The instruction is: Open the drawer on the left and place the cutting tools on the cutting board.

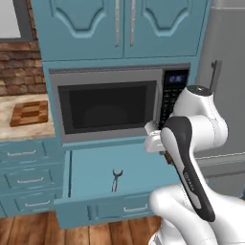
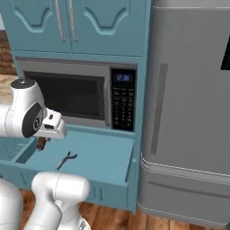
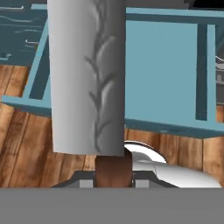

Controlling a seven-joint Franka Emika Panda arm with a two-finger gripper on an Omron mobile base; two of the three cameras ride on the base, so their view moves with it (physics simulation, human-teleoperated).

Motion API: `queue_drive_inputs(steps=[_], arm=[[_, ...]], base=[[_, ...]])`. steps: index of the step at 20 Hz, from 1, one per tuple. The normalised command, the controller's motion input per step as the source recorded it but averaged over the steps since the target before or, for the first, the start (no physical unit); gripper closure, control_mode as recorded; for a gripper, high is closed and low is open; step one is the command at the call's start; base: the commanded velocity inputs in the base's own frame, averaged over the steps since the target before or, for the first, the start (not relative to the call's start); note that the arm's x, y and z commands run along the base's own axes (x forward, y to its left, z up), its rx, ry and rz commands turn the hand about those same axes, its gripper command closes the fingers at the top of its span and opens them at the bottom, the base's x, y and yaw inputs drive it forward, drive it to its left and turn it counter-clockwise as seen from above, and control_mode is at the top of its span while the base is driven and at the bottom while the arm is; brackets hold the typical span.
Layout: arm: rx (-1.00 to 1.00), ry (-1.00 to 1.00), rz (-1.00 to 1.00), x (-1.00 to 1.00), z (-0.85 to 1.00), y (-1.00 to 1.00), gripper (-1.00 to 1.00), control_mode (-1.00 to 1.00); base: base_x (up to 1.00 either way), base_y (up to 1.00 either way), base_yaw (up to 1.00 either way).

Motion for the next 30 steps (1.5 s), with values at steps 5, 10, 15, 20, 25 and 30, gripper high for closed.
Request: queue_drive_inputs(steps=[5, 10, 15, 20, 25, 30], arm=[[0.0, 0.0, 0.0, 0.0, 0.0, 0.0, 1.0, 1.0], [0.0, 0.0, 0.0, 0.0, 0.0, 0.0, 1.0, 1.0], [0.0, 0.0, 0.0, 0.0, 0.0, 0.0, 1.0, 1.0], [0.0, 0.0, 0.0, 0.0, 0.0, 0.0, 1.0, 1.0], [0.0, 0.0, 0.0, 0.0, 0.0, 0.0, 1.0, 1.0], [0.0, 0.0, 0.0, 0.0, 0.0, 0.0, 1.0, 1.0]], base=[[0.0, 1.0, 0.0], [0.0, 1.0, 0.0], [0.0, 1.0, 0.0], [0.01, 1.0, -0.06], [0.33, 1.0, -0.17], [0.66, 0.87, -0.26]])
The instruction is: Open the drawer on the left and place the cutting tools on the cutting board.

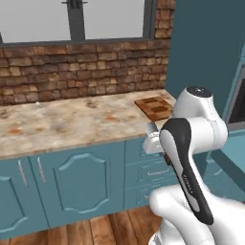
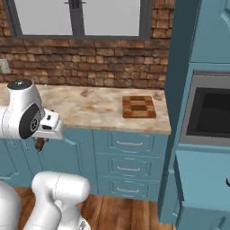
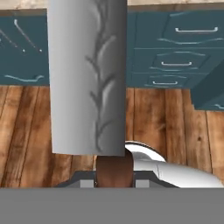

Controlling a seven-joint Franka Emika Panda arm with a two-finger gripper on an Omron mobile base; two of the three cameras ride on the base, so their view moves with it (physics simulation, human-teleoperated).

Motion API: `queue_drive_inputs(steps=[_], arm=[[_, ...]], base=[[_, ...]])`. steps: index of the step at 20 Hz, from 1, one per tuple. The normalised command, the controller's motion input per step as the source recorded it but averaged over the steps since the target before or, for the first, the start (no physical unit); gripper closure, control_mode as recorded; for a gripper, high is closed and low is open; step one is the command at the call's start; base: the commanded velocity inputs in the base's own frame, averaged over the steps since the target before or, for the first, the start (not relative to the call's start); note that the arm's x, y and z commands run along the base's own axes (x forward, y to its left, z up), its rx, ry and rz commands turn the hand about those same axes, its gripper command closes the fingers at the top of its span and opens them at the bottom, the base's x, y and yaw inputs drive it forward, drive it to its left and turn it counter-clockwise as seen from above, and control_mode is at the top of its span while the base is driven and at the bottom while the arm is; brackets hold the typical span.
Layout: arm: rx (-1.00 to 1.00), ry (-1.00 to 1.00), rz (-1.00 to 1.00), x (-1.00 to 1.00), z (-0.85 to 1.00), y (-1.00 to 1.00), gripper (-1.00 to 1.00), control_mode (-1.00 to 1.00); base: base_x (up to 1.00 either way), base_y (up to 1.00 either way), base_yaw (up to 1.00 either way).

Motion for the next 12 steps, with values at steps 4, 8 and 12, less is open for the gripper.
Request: queue_drive_inputs(steps=[4, 8, 12], arm=[[0.0, 0.0, 0.0, 0.0, 0.0, 0.0, 1.0, 1.0], [0.0, 0.0, 0.0, 0.0, 0.0, 0.0, 1.0, 1.0], [0.0, 0.0, 0.0, 0.0, 0.0, 0.0, 1.0, 1.0]], base=[[0.87, 0.14, -0.32], [0.66, 0.0, -0.36], [0.25, 0.0, -0.35]])
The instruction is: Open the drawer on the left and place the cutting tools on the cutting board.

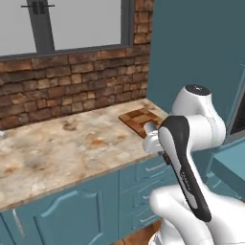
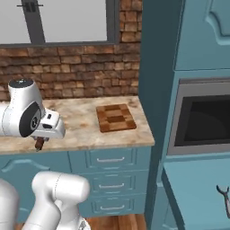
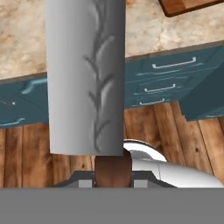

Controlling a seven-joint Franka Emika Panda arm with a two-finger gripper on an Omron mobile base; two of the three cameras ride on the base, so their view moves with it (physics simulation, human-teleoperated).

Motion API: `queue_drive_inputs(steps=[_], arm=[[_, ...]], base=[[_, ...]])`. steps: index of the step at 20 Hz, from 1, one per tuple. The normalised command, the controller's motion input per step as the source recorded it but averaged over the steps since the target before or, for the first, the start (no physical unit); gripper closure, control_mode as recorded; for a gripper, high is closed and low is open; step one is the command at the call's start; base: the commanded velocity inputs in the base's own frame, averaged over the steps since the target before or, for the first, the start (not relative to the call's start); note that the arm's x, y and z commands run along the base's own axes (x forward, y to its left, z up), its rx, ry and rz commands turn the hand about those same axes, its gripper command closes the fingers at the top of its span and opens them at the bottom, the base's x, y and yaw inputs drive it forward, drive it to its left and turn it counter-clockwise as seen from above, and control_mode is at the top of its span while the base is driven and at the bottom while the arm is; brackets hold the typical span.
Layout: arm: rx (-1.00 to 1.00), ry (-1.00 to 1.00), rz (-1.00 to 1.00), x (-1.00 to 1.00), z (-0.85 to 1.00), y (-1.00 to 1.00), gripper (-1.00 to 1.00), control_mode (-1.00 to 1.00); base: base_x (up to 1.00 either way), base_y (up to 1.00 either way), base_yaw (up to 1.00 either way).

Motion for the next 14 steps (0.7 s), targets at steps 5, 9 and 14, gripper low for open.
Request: queue_drive_inputs(steps=[5, 9, 14], arm=[[0.0, 0.0, 0.0, 0.0, 0.0, 0.0, 1.0, 1.0], [0.0, 0.0, 0.0, 0.0, 0.0, 0.0, 1.0, 1.0], [0.0, 0.0, 0.0, 0.0, 0.0, 0.0, 1.0, 1.0]], base=[[0.44, 0.04, -0.27], [0.96, 0.25, -0.16], [0.87, 0.04, -0.19]])
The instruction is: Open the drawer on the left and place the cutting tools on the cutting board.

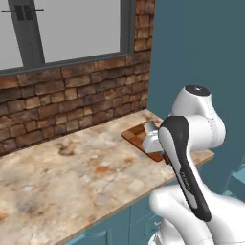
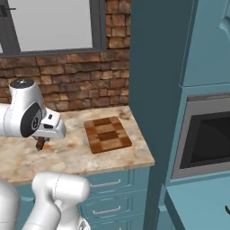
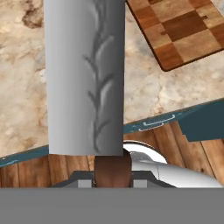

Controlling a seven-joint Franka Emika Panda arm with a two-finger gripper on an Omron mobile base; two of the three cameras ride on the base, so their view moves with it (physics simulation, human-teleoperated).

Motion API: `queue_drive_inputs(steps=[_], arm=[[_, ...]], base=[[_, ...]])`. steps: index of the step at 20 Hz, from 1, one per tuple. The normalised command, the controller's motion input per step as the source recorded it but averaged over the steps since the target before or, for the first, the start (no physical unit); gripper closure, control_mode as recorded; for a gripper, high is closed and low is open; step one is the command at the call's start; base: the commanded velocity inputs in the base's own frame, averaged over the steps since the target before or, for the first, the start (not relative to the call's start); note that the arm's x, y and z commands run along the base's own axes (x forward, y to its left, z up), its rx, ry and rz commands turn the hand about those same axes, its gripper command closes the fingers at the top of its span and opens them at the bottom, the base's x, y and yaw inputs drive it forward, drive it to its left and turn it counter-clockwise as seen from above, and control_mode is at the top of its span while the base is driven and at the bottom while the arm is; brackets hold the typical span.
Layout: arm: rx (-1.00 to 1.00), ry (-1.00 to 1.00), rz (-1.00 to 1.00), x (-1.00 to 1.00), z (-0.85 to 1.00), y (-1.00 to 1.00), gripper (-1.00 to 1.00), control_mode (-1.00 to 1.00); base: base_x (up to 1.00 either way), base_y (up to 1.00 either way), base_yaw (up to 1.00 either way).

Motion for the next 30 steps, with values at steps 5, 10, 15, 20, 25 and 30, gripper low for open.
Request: queue_drive_inputs(steps=[5, 10, 15, 20, 25, 30], arm=[[0.0, 0.0, 0.0, 0.0, 0.0, 0.0, 1.0, 1.0], [0.0, 0.0, 0.0, 0.0, 0.0, 0.0, 1.0, 1.0], [0.0, 0.0, 0.0, 0.0, 0.0, 0.0, 1.0, 1.0], [0.01, 0.03, 0.03, 0.39, -0.03, -0.01, 1.0, -1.0], [0.01, 0.11, 0.09, 1.0, 0.0, -0.19, 1.0, -1.0], [-0.04, 0.07, 0.01, 0.95, -0.36, -0.34, 1.0, -1.0]], base=[[0.27, -0.01, -0.11], [0.0, 0.0, 0.0], [0.0, 0.0, 0.0], [0.0, 0.0, 0.0], [0.0, 0.0, 0.0], [0.0, 0.0, 0.0]])
